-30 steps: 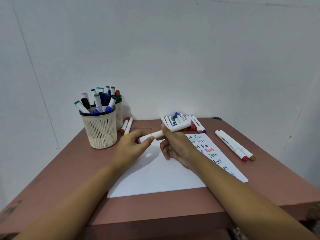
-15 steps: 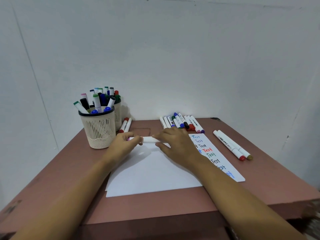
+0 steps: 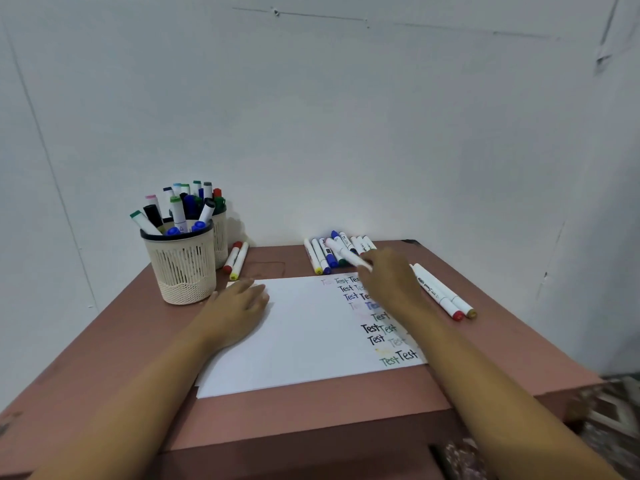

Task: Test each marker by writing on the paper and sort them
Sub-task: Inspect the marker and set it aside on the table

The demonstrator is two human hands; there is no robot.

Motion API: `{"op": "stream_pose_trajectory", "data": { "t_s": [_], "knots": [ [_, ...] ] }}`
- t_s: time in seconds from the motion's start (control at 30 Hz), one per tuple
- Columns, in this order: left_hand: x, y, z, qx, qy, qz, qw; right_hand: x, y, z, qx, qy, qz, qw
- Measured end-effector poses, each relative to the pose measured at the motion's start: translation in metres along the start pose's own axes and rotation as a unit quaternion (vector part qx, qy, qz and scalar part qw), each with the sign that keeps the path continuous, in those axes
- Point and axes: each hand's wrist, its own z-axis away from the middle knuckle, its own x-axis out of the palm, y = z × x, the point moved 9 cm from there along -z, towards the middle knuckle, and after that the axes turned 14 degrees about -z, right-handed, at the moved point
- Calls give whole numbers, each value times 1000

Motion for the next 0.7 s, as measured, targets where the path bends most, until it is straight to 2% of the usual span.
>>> {"op": "stream_pose_trajectory", "data": {
  "t_s": [0.13, 0.33, 0.53, 0.7],
  "knots": [
    [-6, 10, 3, 18, 7, -26, 999, -49, 47, -4, 84, 41, 17, 995],
    [-4, 7, 0, 18, 10, -24, 1000, -87, 114, -1, 206, 53, 57, 976],
    [-3, 5, -1, 19, 12, -28, 999, -88, 143, 1, 266, 19, 40, 963],
    [-4, 7, -1, 23, 13, -21, 999, -79, 151, -3, 278, -7, 43, 960]
  ]
}}
